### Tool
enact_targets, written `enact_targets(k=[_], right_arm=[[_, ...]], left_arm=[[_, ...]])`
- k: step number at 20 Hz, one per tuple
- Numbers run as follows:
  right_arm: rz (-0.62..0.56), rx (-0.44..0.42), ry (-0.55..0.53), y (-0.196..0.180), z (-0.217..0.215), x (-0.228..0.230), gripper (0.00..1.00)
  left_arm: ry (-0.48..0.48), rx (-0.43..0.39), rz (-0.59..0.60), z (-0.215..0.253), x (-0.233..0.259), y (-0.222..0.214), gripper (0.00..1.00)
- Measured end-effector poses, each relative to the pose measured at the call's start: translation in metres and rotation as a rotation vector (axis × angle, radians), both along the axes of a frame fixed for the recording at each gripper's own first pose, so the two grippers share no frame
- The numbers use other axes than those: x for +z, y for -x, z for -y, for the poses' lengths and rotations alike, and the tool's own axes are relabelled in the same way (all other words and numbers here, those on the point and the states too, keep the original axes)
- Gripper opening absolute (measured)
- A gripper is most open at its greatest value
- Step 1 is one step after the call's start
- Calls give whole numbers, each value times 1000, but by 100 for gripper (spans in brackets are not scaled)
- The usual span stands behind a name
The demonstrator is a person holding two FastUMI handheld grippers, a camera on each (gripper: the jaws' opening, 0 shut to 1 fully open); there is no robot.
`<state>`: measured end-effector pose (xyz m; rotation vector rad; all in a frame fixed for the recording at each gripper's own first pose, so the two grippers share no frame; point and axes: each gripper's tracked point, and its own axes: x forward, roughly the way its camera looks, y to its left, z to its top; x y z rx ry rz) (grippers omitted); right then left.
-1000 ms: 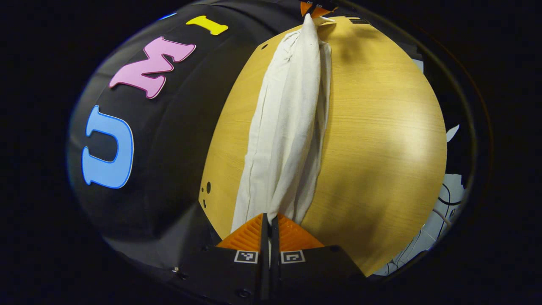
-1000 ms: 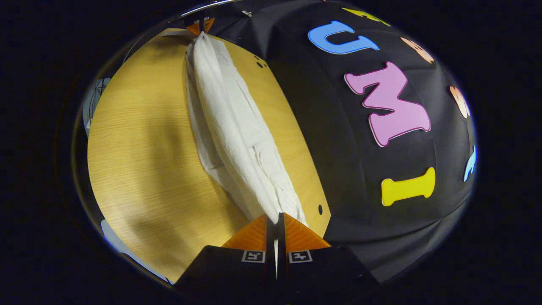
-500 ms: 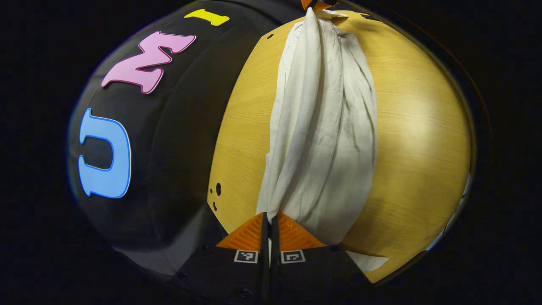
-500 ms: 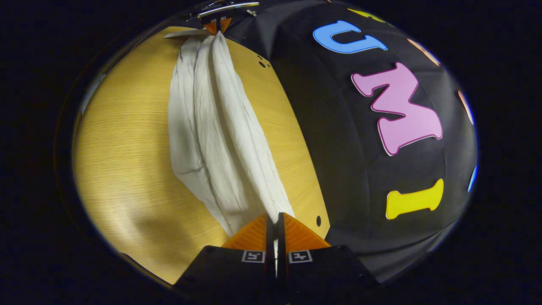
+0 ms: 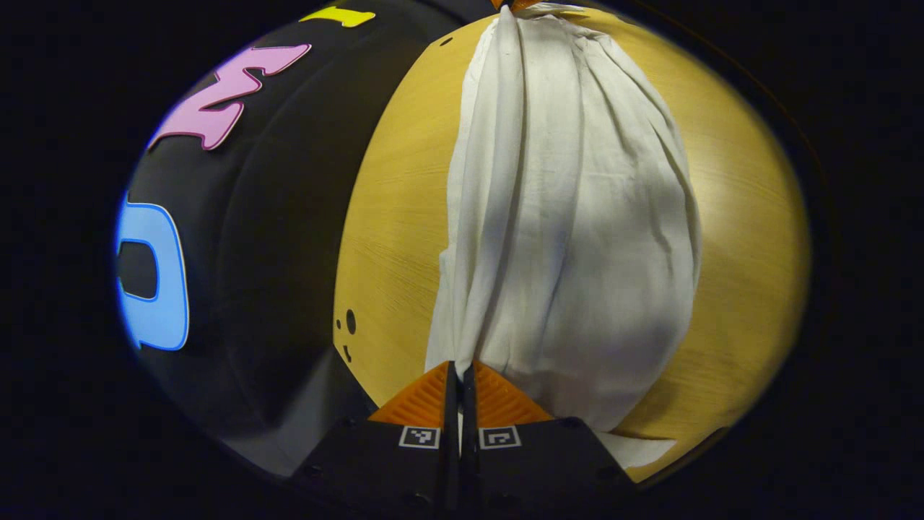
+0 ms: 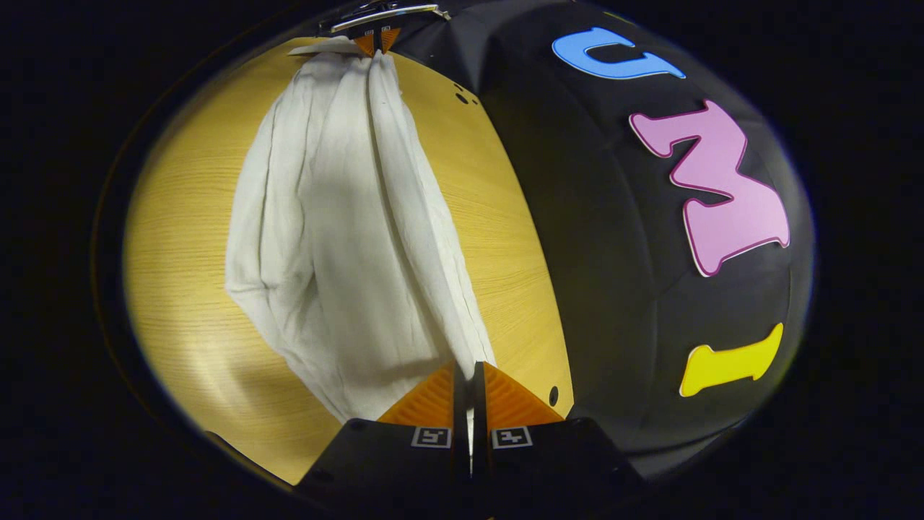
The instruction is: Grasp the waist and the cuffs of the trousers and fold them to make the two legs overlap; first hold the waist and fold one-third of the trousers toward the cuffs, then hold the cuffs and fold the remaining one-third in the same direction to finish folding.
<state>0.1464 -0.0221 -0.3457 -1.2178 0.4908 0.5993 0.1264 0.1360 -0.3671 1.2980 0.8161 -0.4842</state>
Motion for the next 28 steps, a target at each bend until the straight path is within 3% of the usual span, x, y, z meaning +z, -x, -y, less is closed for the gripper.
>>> enact_targets(k=[11,15,16,17,18,19,20,21,25,26,28], right_arm=[[-107,-5,30,-15,6,-53,7],[-75,-15,2,-21,7,-47,26],[-62,-21,-6,-25,9,-43,32],[-64,-35,-18,-27,10,-42,49],[-64,-51,-31,-27,12,-39,55],[-55,-69,-41,-31,14,-33,63],[-49,-79,-50,-34,15,-29,70],[-49,-84,-57,-33,17,-26,81],[-40,-45,-53,-26,24,-13,83],[-42,-31,-51,-21,26,-11,83],[-47,-9,-38,-16,31,-8,85]], left_arm=[[-65,-5,-59,0,-31,-12,6],[-96,-10,-15,-2,-26,-20,11],[-102,-13,3,-1,-23,-24,29],[-112,-18,21,-2,-20,-28,37],[-122,-23,36,-3,-17,-31,54],[-131,-28,48,-5,-12,-33,62],[-139,-31,52,-4,-12,-35,77],[-147,-29,47,-7,-11,-34,83],[-145,4,58,-15,-7,-32,88],[-141,21,51,-18,-9,-31,95],[-136,45,45,-20,-10,-29,95]])
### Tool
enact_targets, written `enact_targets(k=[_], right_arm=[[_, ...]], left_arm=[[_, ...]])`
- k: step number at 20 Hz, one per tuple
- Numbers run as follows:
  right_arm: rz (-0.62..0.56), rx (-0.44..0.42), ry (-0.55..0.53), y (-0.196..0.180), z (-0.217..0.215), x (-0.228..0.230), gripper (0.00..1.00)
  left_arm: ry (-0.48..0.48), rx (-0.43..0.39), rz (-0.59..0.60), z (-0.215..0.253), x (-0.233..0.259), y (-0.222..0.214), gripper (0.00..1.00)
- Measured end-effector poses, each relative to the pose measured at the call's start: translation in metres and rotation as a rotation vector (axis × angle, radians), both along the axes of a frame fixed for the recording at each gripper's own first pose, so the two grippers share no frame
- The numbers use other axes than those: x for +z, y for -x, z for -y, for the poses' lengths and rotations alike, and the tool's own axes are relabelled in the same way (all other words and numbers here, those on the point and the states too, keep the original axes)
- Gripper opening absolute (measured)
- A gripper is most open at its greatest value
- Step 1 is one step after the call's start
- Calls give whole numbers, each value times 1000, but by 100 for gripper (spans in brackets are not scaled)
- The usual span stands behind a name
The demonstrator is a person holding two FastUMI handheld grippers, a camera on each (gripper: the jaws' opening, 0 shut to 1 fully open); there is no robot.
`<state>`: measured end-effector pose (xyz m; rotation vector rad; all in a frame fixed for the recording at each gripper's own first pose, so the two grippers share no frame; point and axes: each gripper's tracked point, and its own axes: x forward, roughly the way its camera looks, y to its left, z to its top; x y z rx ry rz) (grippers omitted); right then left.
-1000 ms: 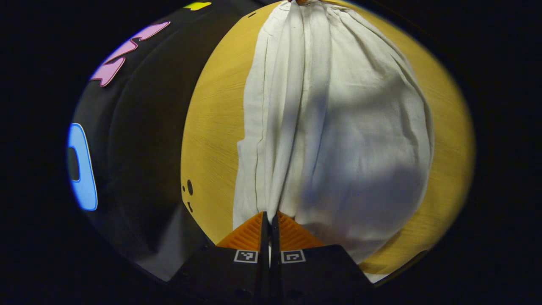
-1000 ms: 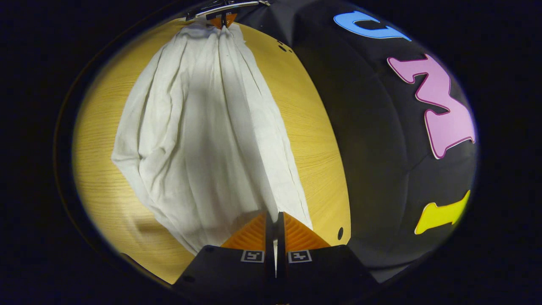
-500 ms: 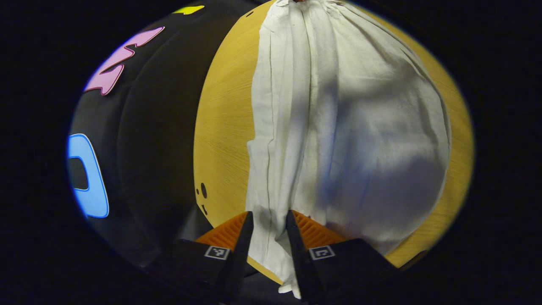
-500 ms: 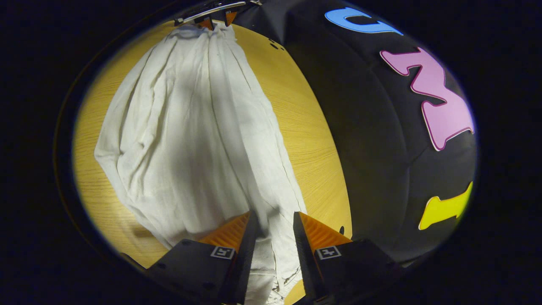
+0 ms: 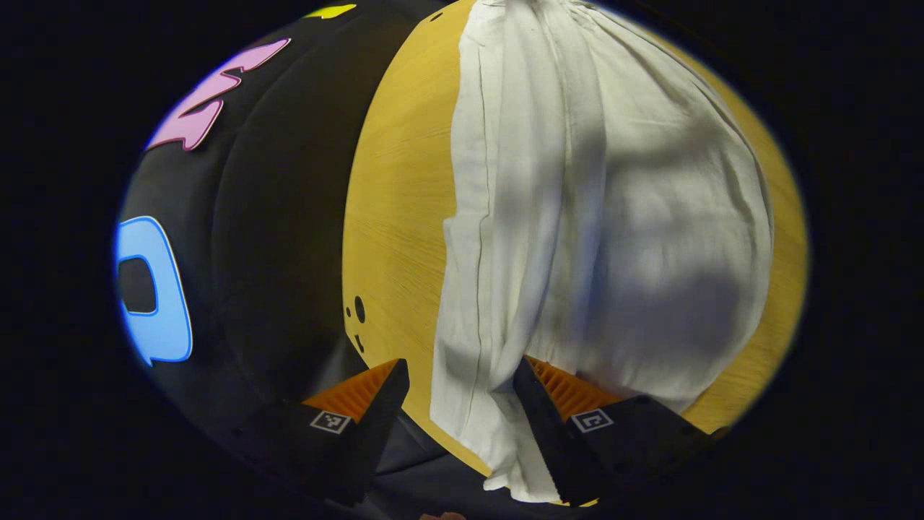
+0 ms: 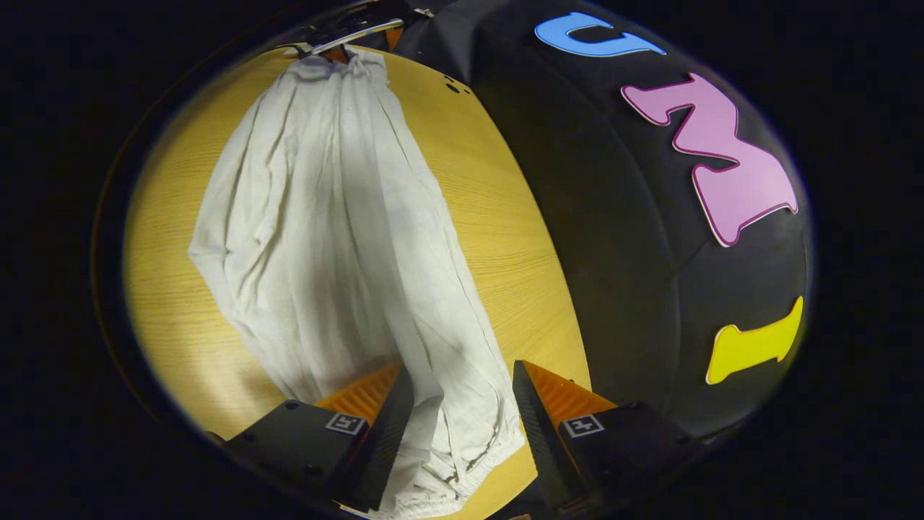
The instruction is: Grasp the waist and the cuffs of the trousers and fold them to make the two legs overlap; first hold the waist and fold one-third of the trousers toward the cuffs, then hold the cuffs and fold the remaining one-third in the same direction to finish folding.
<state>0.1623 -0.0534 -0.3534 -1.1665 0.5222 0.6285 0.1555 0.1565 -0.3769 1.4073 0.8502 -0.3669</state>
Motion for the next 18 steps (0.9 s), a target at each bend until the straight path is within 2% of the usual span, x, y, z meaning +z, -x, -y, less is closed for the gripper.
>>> enact_targets(k=[4,5,7,10,12,15,17,18], right_arm=[[-6,-24,12,1,20,4,83],[-8,-38,18,-1,26,4,81],[-1,-63,-4,-7,32,8,83],[-8,-58,-6,-14,38,9,83],[-19,-79,19,-15,59,6,83],[-16,-214,89,-17,126,3,83],[-23,-315,79,-16,156,4,83],[-12,-346,62,-21,165,8,83]], left_arm=[[22,58,-5,-12,0,0,95],[25,62,-6,-11,-1,0,96],[21,59,-8,-11,-1,0,96],[24,62,-9,-11,-1,0,96],[31,72,-7,-12,-2,-1,96],[18,72,-12,-15,-1,0,96],[4,58,4,-13,5,-4,95],[7,54,17,-13,9,-7,98]])
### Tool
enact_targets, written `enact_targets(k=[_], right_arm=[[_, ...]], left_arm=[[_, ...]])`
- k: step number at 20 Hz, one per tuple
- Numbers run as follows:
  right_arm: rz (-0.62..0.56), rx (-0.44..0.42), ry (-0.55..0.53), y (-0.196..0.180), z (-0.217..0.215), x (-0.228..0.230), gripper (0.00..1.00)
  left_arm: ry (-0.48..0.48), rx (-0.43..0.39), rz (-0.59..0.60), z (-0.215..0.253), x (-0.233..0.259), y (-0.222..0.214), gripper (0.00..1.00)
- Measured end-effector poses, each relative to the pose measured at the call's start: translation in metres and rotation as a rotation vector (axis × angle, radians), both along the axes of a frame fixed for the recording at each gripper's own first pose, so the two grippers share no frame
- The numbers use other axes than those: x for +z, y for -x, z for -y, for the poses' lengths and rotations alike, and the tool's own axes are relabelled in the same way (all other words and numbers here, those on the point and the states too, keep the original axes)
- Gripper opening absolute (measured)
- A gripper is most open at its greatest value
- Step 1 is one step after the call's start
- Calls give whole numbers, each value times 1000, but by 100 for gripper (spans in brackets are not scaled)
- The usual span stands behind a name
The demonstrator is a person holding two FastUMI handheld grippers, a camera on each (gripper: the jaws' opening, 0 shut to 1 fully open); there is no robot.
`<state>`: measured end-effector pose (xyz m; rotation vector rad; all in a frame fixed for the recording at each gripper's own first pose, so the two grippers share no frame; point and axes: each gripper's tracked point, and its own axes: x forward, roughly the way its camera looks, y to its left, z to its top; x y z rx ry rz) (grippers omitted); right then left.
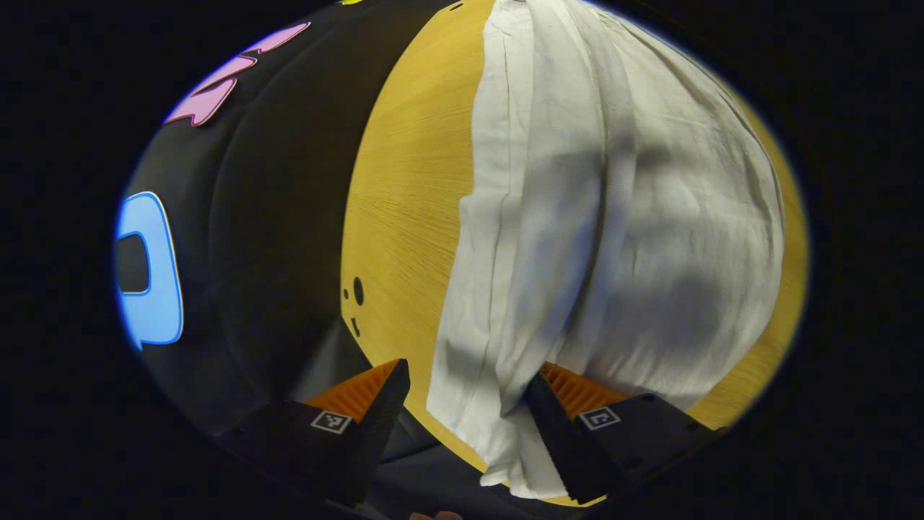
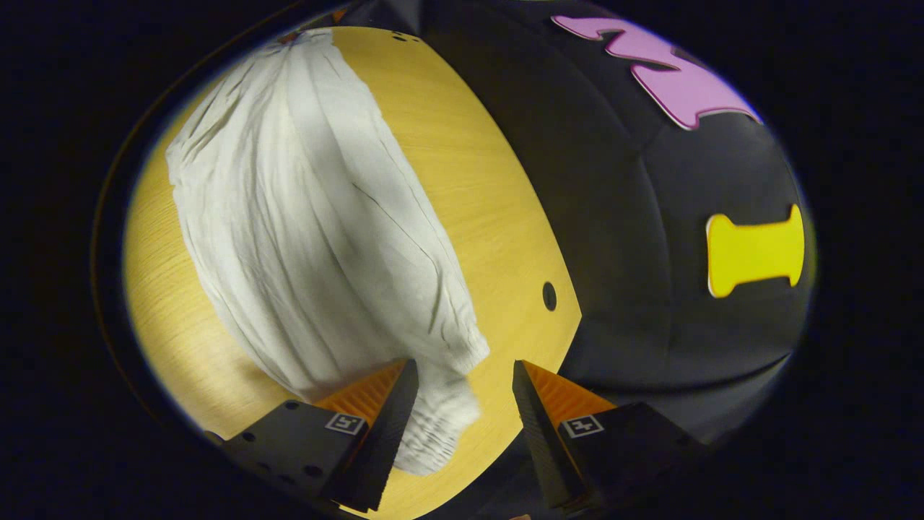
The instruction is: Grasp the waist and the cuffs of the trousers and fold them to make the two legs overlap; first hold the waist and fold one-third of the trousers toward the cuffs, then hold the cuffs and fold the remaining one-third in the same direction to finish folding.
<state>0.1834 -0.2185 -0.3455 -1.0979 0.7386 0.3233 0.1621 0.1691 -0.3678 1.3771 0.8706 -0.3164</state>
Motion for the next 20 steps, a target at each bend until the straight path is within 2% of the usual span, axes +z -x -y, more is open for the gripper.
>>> enact_targets(k=[3,6,9,13,16,20], right_arm=[[29,-84,-26,1,20,12,83],[52,-181,-21,9,45,21,82],[107,-308,-84,19,61,41,83],[165,-480,-243,35,64,54,83],[155,-559,-377,60,43,55,83],[115,-730,-620,90,11,38,83]], left_arm=[[49,31,31,-2,18,1,98],[123,111,63,-14,40,3,98],[195,191,100,-24,60,9,98],[300,258,57,-33,61,23,98],[461,306,4,-27,55,29,96],[678,362,-74,-7,53,34,96]])
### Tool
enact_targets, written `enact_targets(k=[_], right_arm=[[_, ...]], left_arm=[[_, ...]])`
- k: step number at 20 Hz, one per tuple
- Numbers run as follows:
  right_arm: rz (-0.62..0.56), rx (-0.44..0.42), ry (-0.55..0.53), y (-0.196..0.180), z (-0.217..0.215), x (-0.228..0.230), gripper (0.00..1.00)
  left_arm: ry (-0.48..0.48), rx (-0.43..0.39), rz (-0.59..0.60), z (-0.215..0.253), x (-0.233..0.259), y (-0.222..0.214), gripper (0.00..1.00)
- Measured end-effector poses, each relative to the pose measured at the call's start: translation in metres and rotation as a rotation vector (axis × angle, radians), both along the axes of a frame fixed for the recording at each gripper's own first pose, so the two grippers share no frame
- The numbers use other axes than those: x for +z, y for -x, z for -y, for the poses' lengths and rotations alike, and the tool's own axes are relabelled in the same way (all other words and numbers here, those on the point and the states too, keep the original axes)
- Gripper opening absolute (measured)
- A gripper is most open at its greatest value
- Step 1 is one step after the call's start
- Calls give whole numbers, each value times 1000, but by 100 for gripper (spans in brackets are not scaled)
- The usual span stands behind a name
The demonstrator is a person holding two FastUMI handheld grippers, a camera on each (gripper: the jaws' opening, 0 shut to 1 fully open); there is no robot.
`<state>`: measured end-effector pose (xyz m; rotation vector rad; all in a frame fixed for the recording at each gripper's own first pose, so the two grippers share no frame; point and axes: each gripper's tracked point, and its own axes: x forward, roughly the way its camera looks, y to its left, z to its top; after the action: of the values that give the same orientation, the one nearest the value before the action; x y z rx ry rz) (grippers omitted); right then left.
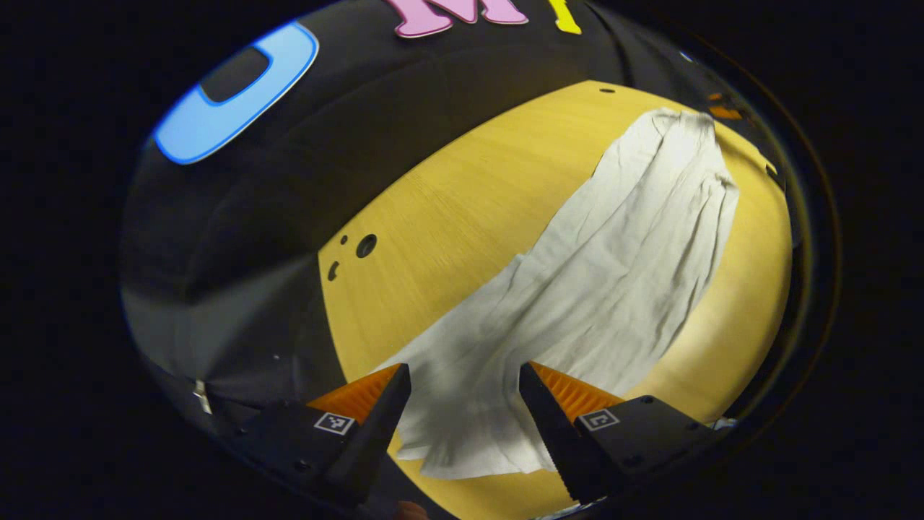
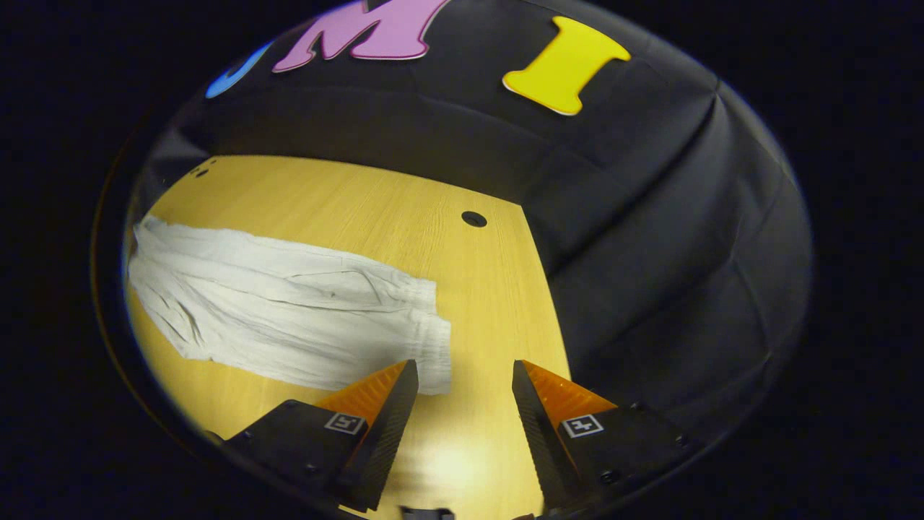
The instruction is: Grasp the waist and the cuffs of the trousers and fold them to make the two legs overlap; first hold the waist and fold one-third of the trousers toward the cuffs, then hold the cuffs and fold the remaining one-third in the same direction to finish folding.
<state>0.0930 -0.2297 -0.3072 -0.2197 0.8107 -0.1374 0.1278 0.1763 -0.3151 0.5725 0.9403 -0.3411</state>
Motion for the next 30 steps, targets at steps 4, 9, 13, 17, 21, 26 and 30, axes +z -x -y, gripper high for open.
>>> enact_targets(k=[4,9,13,17,21,26,30], right_arm=[[11,-115,-143,12,-11,-16,83],[70,-313,-369,10,-18,-16,83],[92,-424,-482,9,-18,-20,84],[104,-485,-575,3,-23,-21,83],[95,-602,-684,-3,-31,-34,83],[87,-761,-767,-8,-25,-51,84],[70,-803,-772,-17,-26,-64,84]], left_arm=[[188,35,-131,11,-4,16,97],[360,194,-80,10,10,9,97],[552,383,3,7,19,16,96],[712,577,84,1,28,27,96],[841,754,144,-7,32,33,96],[972,915,185,-5,35,40,92],[1014,980,184,-2,33,48,96]])
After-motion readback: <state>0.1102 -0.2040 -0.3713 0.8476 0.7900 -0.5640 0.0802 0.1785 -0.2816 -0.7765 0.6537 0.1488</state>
